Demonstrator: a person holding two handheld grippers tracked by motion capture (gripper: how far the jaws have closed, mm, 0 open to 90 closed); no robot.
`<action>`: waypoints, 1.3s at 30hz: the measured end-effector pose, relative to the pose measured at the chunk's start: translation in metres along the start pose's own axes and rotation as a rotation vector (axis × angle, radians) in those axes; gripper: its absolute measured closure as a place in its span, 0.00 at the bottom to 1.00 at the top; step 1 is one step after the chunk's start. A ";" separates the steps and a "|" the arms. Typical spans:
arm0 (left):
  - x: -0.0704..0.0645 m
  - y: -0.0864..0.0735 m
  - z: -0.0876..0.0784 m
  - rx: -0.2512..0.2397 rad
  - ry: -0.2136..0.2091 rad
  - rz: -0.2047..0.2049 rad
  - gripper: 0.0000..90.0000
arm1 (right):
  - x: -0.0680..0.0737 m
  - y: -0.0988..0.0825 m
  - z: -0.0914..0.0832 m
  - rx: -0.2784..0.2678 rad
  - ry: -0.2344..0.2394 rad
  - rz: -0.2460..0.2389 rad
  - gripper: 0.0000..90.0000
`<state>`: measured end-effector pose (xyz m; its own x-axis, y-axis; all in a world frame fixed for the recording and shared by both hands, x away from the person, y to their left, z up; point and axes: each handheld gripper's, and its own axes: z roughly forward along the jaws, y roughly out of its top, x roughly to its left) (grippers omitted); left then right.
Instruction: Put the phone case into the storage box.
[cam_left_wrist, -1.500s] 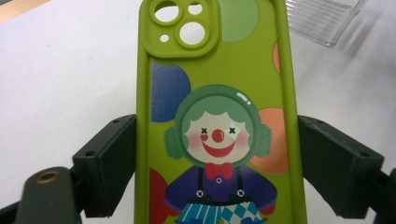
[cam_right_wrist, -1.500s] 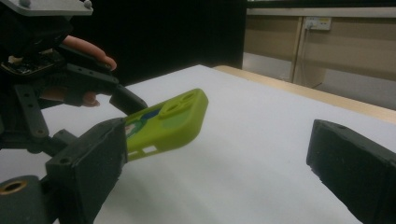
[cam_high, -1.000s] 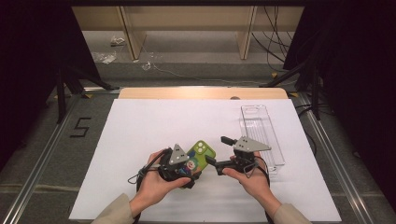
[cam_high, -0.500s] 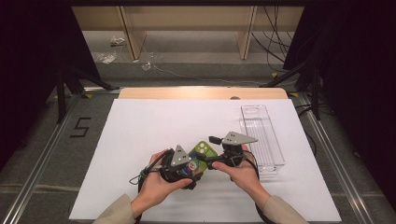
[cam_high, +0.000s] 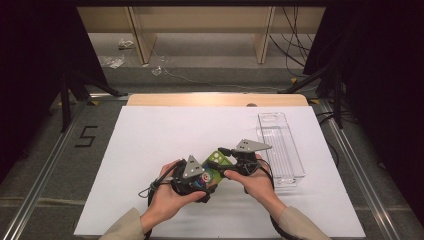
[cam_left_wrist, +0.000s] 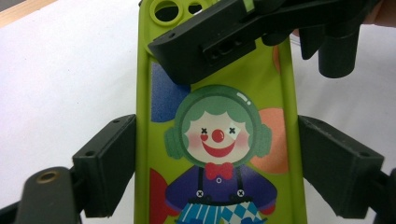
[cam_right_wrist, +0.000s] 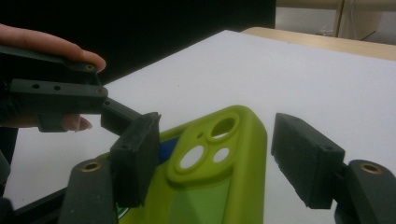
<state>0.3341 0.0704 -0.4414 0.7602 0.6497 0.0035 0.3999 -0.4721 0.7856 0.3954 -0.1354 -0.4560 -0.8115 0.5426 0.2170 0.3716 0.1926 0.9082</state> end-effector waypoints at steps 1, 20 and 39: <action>0.000 0.000 0.000 0.000 0.000 0.000 0.18 | 0.000 0.000 0.000 0.003 0.000 -0.001 0.40; 0.000 -0.001 0.002 0.002 0.009 0.002 0.18 | 0.000 0.003 0.004 0.021 0.009 0.052 0.56; -0.003 -0.001 0.002 -0.008 0.073 0.084 0.18 | 0.002 0.016 -0.005 -0.057 0.070 0.115 0.82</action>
<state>0.3320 0.0676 -0.4437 0.7512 0.6502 0.1141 0.3323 -0.5219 0.7856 0.3974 -0.1357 -0.4395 -0.7950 0.5001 0.3434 0.4395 0.0845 0.8943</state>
